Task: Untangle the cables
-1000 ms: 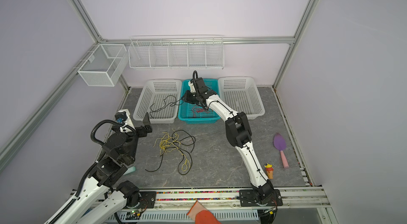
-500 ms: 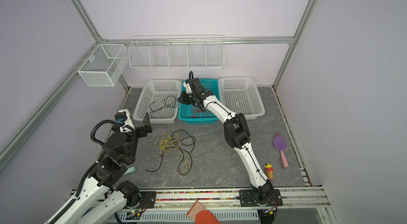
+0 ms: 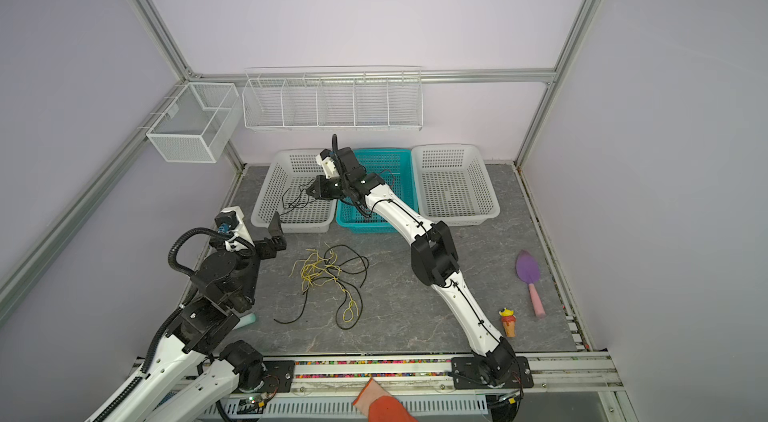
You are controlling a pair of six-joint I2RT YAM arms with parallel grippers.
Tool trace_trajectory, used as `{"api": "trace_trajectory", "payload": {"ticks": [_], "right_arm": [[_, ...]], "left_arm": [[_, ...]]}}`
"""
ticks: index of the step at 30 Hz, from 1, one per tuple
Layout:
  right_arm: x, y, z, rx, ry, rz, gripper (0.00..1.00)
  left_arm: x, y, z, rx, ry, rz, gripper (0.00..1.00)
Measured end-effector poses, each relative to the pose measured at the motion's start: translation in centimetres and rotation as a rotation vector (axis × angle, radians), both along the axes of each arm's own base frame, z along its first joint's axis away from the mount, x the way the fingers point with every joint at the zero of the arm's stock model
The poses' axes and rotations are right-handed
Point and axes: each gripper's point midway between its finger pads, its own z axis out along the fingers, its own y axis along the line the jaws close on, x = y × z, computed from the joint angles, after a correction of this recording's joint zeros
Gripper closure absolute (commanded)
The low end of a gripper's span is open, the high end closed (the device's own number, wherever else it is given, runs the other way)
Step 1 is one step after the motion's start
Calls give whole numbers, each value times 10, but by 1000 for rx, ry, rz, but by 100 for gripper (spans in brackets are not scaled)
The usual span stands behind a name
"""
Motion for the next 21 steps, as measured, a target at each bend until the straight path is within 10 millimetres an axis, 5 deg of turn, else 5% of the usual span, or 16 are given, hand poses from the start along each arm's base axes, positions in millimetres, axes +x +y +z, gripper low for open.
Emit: {"api": "trace_trajectory", "payload": {"ticks": [6,11,15,21], "right_arm": [[-2,-8,-49,-106,60,6,69],[-2,-17,-44,-150,23,6,62],[-6,-34,-18,-183,-38,-8,56],[-31,-64,61,-148,-157,-21,54]], "left_arm": [[0,0,0,0,0,0,1],[0,0,-1,1,1,-1,1],[1,-2,-1,6,5,-7,1],[1,-6,-6,23,24,-27,1]]}}
